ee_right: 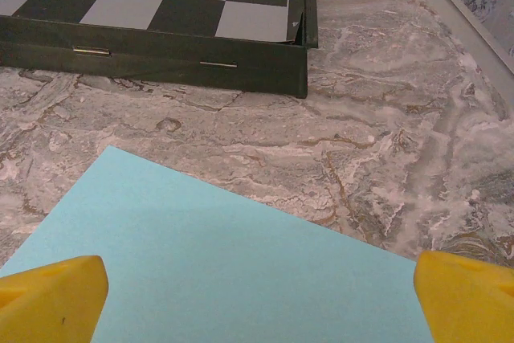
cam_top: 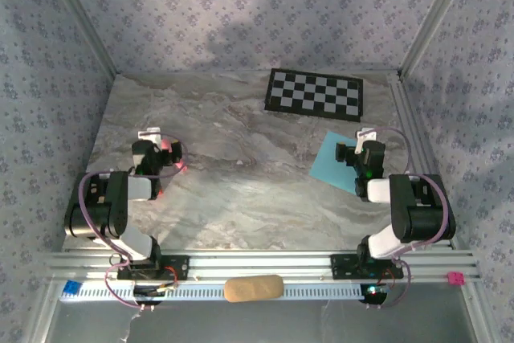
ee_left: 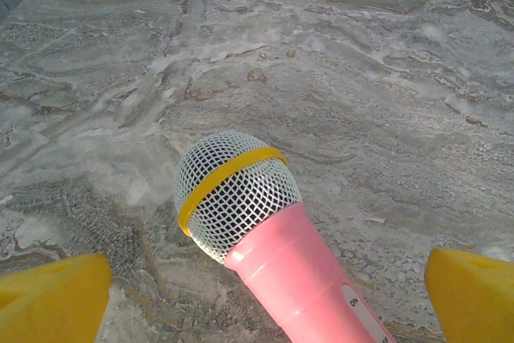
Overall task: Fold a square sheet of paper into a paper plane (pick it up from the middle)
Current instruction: Move the square sheet of paper to the center of the table.
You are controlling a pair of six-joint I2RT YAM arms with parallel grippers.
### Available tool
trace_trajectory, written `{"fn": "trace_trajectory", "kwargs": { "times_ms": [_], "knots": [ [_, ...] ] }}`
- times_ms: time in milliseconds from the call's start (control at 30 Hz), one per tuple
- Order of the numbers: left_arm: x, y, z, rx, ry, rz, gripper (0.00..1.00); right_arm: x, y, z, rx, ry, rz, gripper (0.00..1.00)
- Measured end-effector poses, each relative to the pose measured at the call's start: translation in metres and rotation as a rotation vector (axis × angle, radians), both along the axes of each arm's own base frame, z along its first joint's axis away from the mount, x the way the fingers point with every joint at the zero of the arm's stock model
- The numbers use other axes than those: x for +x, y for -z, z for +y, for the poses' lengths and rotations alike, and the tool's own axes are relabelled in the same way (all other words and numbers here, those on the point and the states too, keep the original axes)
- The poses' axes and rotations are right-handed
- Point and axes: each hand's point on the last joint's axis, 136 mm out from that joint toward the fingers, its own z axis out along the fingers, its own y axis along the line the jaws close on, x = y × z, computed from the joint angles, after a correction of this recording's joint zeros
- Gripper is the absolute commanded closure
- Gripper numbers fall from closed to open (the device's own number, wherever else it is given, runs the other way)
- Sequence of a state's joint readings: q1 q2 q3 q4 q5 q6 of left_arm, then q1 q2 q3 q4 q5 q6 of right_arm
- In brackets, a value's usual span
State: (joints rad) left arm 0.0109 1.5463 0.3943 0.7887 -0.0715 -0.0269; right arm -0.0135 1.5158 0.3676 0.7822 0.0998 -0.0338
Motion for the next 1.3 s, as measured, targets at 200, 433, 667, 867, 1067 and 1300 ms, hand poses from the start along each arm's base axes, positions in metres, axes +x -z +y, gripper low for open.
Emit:
{"fn": "trace_trajectory", "kwargs": {
  "times_ms": [200, 433, 667, 867, 1067, 1300],
  "knots": [
    [0.0000, 0.0000, 0.0000, 0.000, 0.000, 0.000, 0.00, 0.0000, 0.0000, 0.0000, 0.000, 0.000, 0.000, 0.00],
    [0.0000, 0.0000, 0.0000, 0.000, 0.000, 0.000, 0.00, 0.0000, 0.0001, -0.0006, 0.003, -0.002, 0.000, 0.00],
    [0.0000, 0.0000, 0.0000, 0.000, 0.000, 0.000, 0.00, 0.0000, 0.0001, -0.0014, 0.004, -0.001, 0.000, 0.00],
    [0.0000, 0.0000, 0.0000, 0.000, 0.000, 0.000, 0.00, 0.0011, -0.0004, 0.0002, 0.008, -0.010, 0.001, 0.00],
    [0.0000, -0.0001, -0.0001, 0.000, 0.000, 0.000, 0.00, 0.0049, -0.0046, 0.0040, 0.017, -0.030, -0.010, 0.00],
    [0.0004, -0.0009, -0.0049, -0.002, 0.027, -0.003, 0.00, 0.0035, -0.0059, 0.0042, 0.018, -0.030, -0.002, 0.00]
  ]
}}
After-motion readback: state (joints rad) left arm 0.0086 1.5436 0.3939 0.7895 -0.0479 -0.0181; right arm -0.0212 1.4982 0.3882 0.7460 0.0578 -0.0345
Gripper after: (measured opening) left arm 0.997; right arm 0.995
